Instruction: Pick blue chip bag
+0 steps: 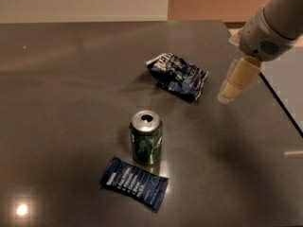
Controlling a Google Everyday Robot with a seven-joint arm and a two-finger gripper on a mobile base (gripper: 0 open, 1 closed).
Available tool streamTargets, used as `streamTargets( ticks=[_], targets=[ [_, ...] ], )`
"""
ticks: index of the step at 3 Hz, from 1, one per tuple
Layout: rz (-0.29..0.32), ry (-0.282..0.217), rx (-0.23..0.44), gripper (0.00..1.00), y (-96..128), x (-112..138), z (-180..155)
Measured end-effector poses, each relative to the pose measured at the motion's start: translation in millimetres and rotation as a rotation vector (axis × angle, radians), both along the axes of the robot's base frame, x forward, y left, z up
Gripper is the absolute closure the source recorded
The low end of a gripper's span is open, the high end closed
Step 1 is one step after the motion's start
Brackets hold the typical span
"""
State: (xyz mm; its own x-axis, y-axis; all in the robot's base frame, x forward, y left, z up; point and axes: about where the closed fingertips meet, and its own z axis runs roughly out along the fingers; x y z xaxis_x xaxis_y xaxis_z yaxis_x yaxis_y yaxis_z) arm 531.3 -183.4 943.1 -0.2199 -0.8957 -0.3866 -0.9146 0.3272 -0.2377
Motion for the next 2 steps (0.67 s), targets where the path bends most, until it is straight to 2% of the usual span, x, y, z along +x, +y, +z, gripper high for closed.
streamTargets(
  ticks=[1,2],
  targets=[
    [0.011,-0.001,0.03,0.0,16.3,21.8,-16.0],
    [0.02,0.027,0.051,0.0,32.8,41.2,-35.2]
  ],
)
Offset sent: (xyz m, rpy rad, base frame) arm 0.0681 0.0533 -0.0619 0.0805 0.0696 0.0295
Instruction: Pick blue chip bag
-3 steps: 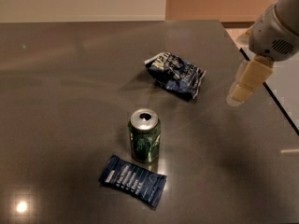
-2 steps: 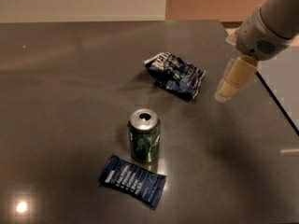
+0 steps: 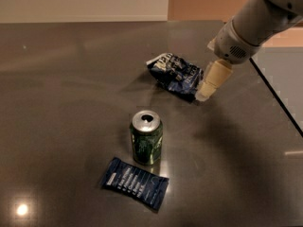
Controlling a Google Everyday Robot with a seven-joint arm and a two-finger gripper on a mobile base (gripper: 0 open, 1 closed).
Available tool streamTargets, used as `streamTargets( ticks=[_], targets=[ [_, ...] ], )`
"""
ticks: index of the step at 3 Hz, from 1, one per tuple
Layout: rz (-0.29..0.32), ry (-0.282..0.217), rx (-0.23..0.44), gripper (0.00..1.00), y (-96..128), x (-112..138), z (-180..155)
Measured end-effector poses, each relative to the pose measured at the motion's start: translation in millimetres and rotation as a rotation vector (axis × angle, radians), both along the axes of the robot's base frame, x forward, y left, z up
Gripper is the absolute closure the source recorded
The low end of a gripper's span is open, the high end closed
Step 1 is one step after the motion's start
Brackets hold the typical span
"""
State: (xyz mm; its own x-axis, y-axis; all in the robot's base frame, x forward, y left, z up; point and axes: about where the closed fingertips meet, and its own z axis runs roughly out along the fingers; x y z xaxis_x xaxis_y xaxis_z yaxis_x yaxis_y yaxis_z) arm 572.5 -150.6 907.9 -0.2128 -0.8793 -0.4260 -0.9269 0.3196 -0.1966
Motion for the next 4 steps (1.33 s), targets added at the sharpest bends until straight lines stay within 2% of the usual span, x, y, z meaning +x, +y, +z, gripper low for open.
streamTargets(
  ticks=[1,3,4],
  targets=[
    [0.003,0.038,0.018,0.0,12.4,17.4,-19.5],
    [-0.012,0.067,0.032,0.0,20.1,46.9,-48.8],
    [-0.023,0.087,0.026,0.0,22.5,53.3,-59.2]
  ],
)
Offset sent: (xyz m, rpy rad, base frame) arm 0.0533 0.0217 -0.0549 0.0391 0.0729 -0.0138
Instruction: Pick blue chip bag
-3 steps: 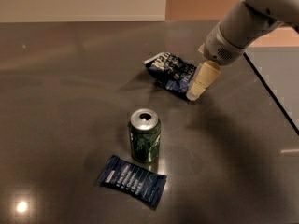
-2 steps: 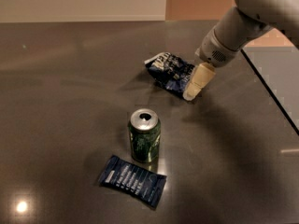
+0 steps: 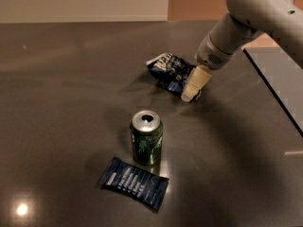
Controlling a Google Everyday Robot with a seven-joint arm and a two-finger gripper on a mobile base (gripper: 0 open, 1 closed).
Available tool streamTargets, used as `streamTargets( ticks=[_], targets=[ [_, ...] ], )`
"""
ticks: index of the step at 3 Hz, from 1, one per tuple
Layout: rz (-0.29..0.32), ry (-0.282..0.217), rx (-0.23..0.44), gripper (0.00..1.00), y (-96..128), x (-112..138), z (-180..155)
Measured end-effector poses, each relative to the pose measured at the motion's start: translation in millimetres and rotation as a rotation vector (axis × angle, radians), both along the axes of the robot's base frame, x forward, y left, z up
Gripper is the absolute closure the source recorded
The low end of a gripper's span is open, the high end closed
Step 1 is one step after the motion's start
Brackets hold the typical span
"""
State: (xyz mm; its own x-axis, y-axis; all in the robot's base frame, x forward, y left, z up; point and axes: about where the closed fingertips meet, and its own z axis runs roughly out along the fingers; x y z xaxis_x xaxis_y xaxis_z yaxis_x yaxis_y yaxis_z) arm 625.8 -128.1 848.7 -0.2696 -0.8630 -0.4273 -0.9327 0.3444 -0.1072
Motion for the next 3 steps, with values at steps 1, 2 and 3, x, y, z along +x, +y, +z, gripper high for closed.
streamTargets(
  ticks=[1,2,3],
  targets=[
    [-0.023,0.028,-0.013,0.15,0.4,4.3,-7.3],
    [-0.045,0.047,-0.019,0.4,-0.1,7.5,-9.8],
    [-0.046,0.051,-0.014,0.63,1.0,7.3,-5.9]
  ],
)
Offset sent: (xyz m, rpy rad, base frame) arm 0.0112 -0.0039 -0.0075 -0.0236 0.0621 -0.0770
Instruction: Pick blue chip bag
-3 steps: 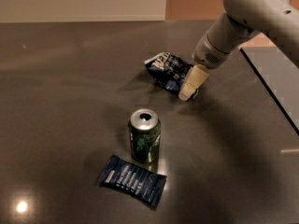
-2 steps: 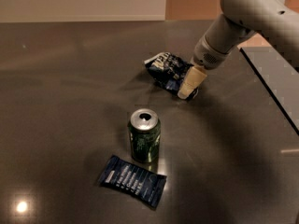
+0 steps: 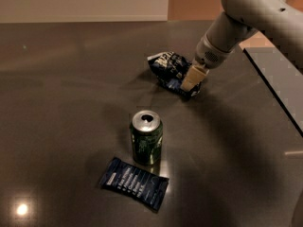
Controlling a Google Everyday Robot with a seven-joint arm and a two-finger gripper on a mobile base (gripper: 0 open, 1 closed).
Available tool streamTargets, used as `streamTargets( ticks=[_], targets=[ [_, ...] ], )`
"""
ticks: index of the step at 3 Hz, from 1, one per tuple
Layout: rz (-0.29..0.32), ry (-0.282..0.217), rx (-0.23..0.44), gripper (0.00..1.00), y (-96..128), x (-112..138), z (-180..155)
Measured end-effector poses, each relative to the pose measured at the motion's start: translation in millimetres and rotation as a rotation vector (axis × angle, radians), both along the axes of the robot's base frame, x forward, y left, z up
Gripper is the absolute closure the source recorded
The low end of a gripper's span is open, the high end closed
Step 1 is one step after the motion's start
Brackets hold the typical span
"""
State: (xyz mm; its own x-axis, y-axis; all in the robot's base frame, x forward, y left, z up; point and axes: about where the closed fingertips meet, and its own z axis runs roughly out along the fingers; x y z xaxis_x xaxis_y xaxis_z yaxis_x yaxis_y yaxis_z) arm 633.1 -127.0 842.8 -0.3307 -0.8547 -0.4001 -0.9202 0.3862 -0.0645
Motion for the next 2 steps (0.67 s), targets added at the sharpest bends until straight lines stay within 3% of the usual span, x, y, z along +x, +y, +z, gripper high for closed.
streamTargets(
  ticks=[1,2],
  targets=[
    [0.009,-0.008,0.012,0.85,2.9,-4.7,13.7],
    [0.028,-0.03,0.039,1.0,6.1,-14.3,36.8]
  ],
)
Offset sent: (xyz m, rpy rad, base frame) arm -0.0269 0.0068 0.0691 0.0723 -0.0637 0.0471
